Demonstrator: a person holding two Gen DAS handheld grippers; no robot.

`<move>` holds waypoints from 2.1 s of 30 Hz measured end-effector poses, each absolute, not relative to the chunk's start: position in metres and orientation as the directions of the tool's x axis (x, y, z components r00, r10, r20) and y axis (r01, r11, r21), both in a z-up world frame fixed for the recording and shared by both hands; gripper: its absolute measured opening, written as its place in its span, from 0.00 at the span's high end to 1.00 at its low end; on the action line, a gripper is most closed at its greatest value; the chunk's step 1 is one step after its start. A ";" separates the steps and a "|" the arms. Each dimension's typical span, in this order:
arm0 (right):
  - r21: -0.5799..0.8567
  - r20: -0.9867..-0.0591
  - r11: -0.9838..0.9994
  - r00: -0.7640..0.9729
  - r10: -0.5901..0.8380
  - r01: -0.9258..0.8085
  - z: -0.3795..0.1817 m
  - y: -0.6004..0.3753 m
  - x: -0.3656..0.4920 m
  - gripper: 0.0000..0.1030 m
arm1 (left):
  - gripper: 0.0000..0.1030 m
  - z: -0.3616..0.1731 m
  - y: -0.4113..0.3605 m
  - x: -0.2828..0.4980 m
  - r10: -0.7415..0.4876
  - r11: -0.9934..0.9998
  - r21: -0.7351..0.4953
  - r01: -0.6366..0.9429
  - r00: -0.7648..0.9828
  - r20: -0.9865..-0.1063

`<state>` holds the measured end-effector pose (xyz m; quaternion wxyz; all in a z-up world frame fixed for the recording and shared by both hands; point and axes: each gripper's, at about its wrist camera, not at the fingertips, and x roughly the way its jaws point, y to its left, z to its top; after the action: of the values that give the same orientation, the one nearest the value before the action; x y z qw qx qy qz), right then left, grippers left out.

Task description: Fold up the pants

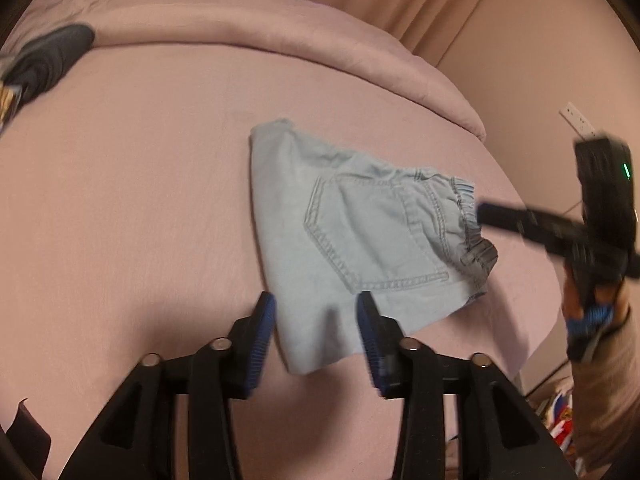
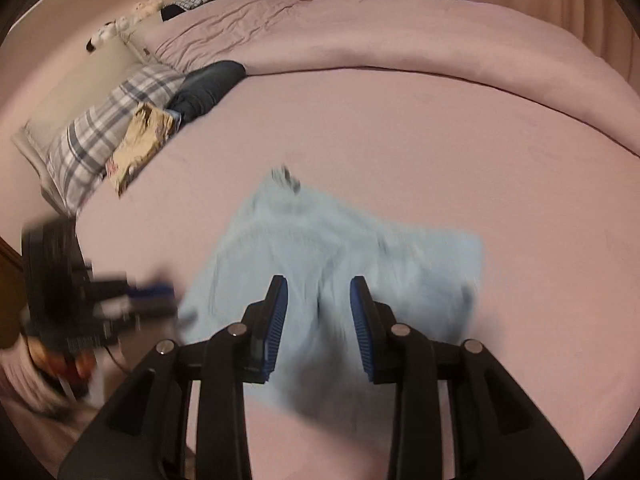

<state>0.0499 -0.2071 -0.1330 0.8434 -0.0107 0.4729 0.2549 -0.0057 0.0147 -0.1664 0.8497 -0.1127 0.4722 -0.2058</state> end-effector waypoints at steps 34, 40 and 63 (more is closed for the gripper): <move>0.484 -0.753 0.874 0.486 0.443 -0.047 -0.169 -0.312 0.033 0.41 | 0.21 -0.170 0.042 0.033 -0.451 0.882 -0.460 0.104 0.473 -0.757; 0.465 -0.782 0.885 0.464 0.418 -0.012 -0.174 -0.318 0.052 0.41 | 0.21 -0.187 0.048 0.055 -0.491 0.849 -0.526 0.045 0.433 -0.756; 0.639 -0.711 0.765 0.324 0.625 -0.074 -0.220 -0.302 0.092 0.03 | 0.10 -0.215 0.041 0.082 -0.656 0.719 -0.693 0.047 0.373 -0.656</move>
<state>0.0919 -0.3021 -0.2203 0.7719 0.2570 0.5357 0.2264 0.0824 0.0410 -0.2152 0.7734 -0.2977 0.5115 -0.2273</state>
